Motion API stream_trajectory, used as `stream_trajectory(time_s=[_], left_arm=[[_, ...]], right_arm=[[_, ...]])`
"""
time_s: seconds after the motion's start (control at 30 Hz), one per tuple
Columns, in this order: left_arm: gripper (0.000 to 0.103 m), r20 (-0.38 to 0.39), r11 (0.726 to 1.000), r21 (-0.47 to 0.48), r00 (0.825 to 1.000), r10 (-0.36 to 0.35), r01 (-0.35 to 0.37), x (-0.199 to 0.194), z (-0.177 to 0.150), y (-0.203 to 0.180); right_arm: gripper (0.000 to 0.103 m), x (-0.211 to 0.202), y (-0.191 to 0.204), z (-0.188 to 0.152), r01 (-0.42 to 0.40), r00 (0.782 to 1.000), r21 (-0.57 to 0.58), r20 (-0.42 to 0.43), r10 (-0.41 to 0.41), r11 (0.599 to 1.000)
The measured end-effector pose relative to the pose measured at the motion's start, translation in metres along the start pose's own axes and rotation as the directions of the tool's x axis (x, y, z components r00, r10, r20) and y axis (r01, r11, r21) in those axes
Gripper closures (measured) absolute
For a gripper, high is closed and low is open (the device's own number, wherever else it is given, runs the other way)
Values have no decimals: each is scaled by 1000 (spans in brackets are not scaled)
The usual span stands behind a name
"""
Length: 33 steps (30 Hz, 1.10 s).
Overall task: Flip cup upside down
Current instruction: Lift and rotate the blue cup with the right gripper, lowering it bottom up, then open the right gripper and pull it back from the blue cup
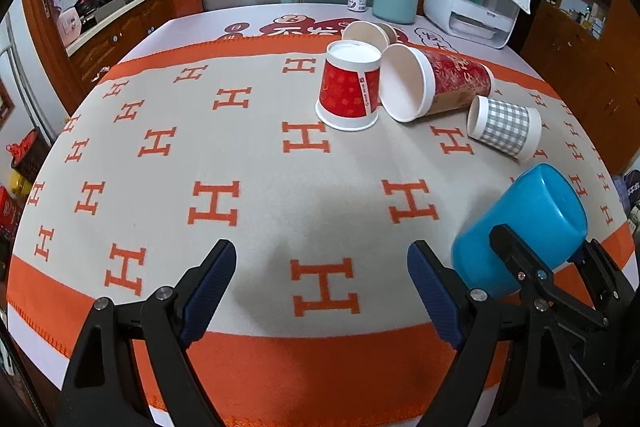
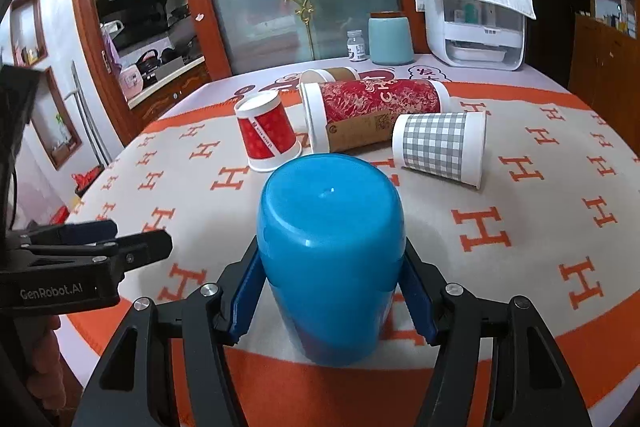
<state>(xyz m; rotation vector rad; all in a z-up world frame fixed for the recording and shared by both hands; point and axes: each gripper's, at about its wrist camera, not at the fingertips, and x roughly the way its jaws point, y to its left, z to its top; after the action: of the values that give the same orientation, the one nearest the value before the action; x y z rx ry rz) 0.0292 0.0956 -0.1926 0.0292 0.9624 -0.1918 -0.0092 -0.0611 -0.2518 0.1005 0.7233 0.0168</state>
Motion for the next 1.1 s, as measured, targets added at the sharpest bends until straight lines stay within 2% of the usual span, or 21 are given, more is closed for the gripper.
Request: stream_trajectory(time_s=[0.27,0.4,0.47,0.67,0.8,0.93,1.1], left_arm=[[16,-39,1000,3,999,12,-11,5,-10,2],[16,-42,1000,1,999,17,-17,2,-11,5],[13,-45,1000,6,999,23,-23,0,-10,5],[12,-66,999,29,998,21,-19,-11,-6,0],[12,-90,999,45,996,-7,11,-25,-3,-9],[11,-55,995,98,998,20,-14,-46,5,-25],[10,-2,992,118,999,41,-40,-72,23,-40]], right_arm=[[36,-6,3,-6,-14,1000,7,-22,15,1000],[24,-12,1,-2,-29,999,27,-17,29,999],[21,-18,0,1,-32,999,35,-5,32,999],[21,-37,-1,7,-35,999,42,-34,36,999],[21,-58,-4,13,-31,997,55,-63,34,998],[21,-81,-10,25,-15,994,87,-108,24,996],[21,-106,-14,49,10,991,62,-137,-1,998]])
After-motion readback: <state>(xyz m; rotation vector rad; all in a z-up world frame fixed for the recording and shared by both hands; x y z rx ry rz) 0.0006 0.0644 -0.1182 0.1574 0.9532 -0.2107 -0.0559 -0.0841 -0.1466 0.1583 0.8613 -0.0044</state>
